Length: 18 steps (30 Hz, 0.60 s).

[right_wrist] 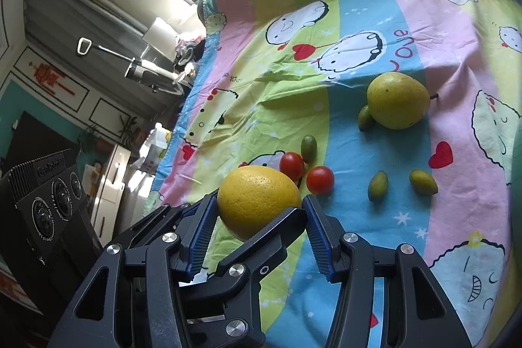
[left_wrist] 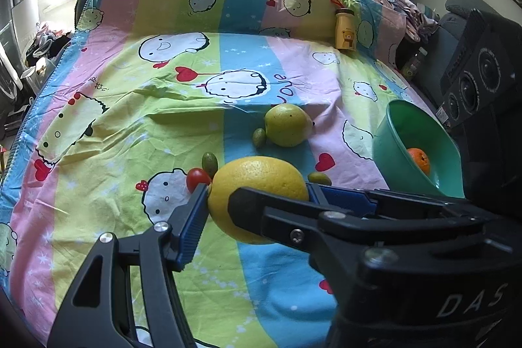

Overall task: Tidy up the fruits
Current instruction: 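Lift the grapefruit with the right gripper and carry it over the basin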

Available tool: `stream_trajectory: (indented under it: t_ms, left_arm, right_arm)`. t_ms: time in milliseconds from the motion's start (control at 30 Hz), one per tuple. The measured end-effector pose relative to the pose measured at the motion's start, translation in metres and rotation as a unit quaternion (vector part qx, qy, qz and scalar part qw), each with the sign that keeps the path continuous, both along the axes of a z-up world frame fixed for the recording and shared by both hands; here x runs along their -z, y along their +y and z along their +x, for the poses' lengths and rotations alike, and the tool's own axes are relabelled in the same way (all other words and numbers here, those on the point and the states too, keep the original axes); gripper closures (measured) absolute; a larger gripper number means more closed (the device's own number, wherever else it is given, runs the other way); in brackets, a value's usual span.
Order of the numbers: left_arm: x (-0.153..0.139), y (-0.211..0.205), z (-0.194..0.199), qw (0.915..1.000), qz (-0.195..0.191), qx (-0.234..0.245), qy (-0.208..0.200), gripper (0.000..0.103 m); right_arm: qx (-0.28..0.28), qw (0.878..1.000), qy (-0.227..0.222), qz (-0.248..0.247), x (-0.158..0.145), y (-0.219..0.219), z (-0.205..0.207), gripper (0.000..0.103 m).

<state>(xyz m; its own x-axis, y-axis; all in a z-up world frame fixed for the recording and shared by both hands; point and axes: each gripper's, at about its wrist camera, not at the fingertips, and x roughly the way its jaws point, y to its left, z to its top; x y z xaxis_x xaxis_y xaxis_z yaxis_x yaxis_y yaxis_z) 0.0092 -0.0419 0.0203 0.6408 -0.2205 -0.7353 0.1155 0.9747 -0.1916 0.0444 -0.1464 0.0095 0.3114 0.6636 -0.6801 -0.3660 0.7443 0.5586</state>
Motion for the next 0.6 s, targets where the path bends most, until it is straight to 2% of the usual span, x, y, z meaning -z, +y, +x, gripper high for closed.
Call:
stream_trajectory:
  t_ms: [600]
  left_arm:
    - [-0.039,-0.049,-0.002,0.9976,0.021,0.041,-0.052,0.044]
  right_arm:
    - [0.055,0.996,-0.052,0.038,-0.040,-0.050,-0.014,0.047]
